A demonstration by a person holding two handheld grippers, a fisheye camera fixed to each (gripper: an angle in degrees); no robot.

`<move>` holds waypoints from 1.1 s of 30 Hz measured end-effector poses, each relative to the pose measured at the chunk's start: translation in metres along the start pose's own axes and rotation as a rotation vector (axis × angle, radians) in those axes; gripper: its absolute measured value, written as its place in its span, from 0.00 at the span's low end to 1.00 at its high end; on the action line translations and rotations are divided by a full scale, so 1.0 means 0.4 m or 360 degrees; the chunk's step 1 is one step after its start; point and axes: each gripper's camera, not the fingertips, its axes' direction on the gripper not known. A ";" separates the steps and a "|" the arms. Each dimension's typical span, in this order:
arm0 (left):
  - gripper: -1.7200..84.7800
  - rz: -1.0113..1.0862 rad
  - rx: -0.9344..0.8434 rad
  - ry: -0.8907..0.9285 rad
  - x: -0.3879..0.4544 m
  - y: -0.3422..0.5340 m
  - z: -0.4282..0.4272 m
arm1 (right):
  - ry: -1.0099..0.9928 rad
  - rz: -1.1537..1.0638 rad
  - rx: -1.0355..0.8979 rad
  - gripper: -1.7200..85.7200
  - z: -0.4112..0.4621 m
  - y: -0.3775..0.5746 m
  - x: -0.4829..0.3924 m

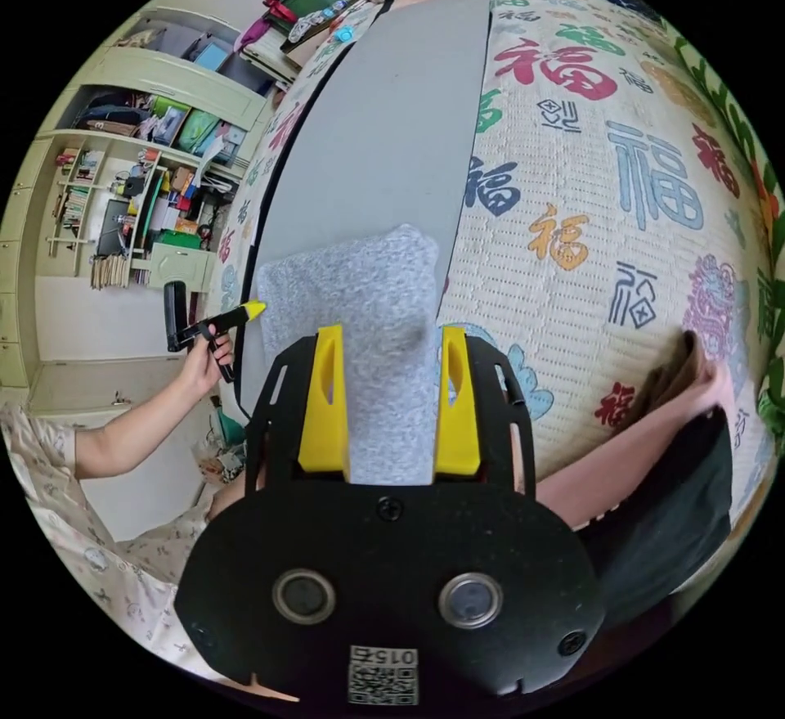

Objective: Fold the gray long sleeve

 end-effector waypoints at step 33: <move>0.09 -0.0359 0.0692 0.0224 0.049 1.049 -0.720 | -0.0501 -0.0515 -0.0199 0.13 0.403 -0.125 -0.697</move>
